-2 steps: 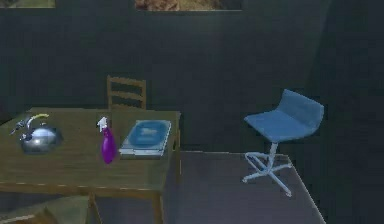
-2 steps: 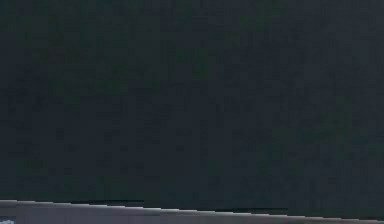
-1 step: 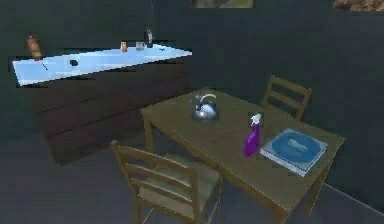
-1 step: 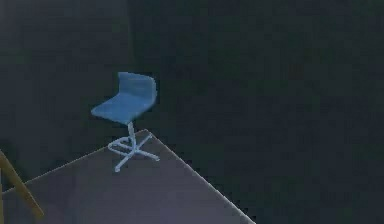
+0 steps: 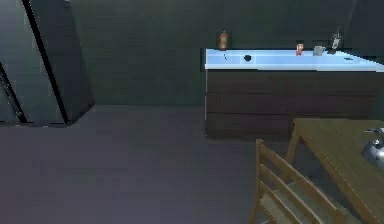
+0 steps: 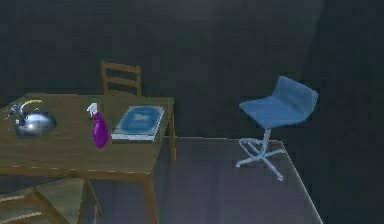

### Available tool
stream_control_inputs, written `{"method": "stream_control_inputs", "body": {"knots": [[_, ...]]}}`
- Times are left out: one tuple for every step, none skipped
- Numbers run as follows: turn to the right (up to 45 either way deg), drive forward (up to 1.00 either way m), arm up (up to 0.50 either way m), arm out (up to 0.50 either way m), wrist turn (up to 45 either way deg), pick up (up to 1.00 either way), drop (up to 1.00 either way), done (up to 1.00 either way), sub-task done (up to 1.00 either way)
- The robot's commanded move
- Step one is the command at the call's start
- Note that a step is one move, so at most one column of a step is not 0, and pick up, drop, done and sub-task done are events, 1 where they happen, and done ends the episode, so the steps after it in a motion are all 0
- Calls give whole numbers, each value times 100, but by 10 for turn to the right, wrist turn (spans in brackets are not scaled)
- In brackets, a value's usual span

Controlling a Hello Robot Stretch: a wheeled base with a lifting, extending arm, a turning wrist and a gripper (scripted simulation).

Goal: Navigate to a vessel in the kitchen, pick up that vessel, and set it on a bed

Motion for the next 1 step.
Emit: {"method": "stream_control_inputs", "body": {"knots": [[-360, 0, 0, 0, 0, 0, 0, 0, 0]]}}
